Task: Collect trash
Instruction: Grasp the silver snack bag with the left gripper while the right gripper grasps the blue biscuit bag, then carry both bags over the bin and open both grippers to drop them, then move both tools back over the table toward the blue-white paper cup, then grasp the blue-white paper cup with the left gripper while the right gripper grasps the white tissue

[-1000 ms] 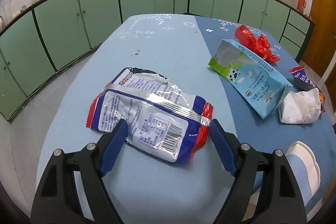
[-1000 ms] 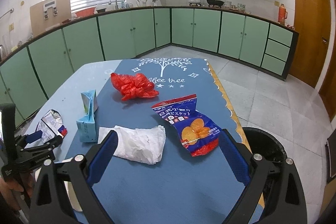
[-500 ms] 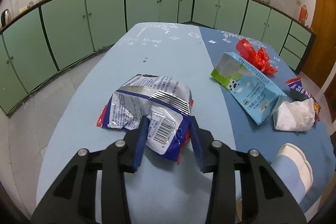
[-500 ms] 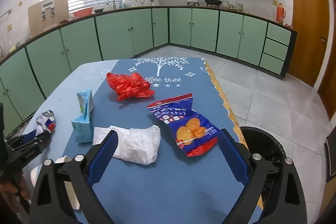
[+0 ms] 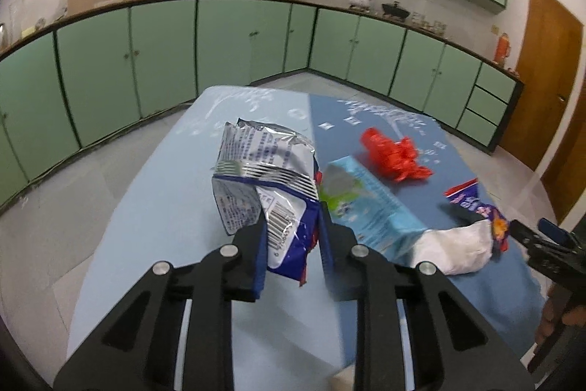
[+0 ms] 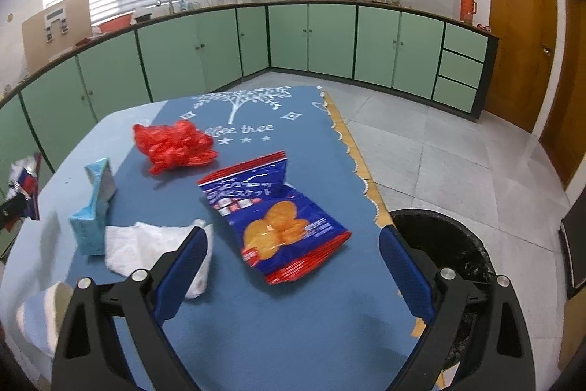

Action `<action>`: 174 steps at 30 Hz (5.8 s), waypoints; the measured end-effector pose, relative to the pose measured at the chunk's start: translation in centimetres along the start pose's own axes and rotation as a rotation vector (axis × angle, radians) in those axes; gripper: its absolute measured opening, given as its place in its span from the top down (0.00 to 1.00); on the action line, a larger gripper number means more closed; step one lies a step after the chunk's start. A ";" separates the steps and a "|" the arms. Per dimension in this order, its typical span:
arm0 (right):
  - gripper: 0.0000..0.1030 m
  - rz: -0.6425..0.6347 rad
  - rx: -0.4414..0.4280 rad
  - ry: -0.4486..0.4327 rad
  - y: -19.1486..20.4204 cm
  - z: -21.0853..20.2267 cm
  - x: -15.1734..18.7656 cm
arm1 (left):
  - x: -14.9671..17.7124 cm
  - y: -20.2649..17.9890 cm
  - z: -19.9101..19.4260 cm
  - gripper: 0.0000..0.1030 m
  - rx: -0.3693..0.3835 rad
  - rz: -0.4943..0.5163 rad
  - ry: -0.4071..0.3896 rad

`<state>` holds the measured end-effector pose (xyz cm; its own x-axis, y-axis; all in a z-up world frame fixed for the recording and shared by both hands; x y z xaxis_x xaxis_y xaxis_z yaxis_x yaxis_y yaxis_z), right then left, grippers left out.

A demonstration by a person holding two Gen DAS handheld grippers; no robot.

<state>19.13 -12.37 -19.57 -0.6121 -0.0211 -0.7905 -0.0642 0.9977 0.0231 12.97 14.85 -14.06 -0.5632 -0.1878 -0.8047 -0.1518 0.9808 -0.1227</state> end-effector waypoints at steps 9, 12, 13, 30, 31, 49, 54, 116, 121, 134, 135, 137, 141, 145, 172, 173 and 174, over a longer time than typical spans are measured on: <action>0.10 0.013 0.020 0.010 -1.2 2.4 -0.6 | -0.4 -4.6 1.2 0.78 0.047 0.054 -0.010; 0.10 0.014 0.022 0.031 -1.5 3.3 -0.6 | -0.3 -5.4 2.1 0.78 0.048 0.065 -0.004; 0.10 0.015 0.021 0.039 -1.6 3.6 -0.5 | -0.2 -5.7 2.5 0.78 0.047 0.066 0.002; 0.89 0.063 -0.113 0.097 -1.8 4.2 -0.5 | -0.7 -6.3 2.3 0.78 0.020 0.096 -0.018; 0.91 0.072 -0.125 0.082 -1.9 3.6 -0.7 | -0.9 -6.4 2.0 0.78 0.021 0.097 -0.027; 0.96 0.090 -0.092 -0.129 -5.6 -4.7 -5.2 | -3.7 -12.8 -2.0 0.78 0.171 0.162 -0.131; 0.96 0.117 -0.038 -0.169 -8.9 -6.9 -5.4 | -3.4 -17.0 -2.4 0.78 0.254 0.203 -0.138; 0.08 0.216 0.123 -0.118 -15.9 -7.5 -0.8 | -2.1 -21.1 2.0 0.34 0.342 0.198 0.007; 0.08 0.166 0.022 -0.119 -10.3 -6.7 -1.3 | -2.0 -14.3 0.1 0.33 0.202 0.178 -0.022; 0.08 0.017 -0.094 -0.085 1.1 -5.1 0.8 | 1.8 -5.1 -2.4 0.31 0.103 0.112 0.039; 0.08 0.010 -0.099 -0.083 1.6 -5.1 1.0 | 2.2 -4.9 -2.6 0.31 0.101 0.113 0.042; 0.09 -0.010 -0.112 -0.077 2.7 -5.2 1.3 | 3.0 -4.1 -3.1 0.30 0.103 0.111 0.047; 0.09 -0.030 -0.119 -0.084 4.0 -5.7 1.4 | 4.0 -3.3 -3.6 0.29 0.115 0.099 0.064; 0.09 -0.036 -0.115 -0.090 4.5 -6.0 1.3 | 4.9 -3.2 -4.0 0.27 0.132 0.094 0.080; 0.09 -0.035 -0.093 -0.106 4.3 -7.0 1.0 | 8.5 -5.8 -1.4 0.28 0.090 0.154 0.173; 0.09 -0.035 -0.092 -0.106 4.2 -7.0 1.0 | 8.3 -5.8 -1.1 0.29 0.072 0.152 0.165; 0.09 -0.035 -0.091 -0.107 4.2 -7.0 1.0 | 8.1 -5.7 -0.8 0.33 0.057 0.144 0.155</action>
<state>12.74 -8.66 -15.93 -0.5211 -0.0441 -0.8524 -0.1586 0.9863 0.0459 8.61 7.73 -19.41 -0.6947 -0.0470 -0.7177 -0.0167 0.9987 -0.0491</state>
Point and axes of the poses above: each gripper's, at about its wrist camera, not at the fingertips, and z roughly the way its jaws point, y to its left, x to its underside, the point moved 3 cm from there along z, roughly the way its jaws point, and after that the axes turned 1 degree about -y, right-handed, at the moved point
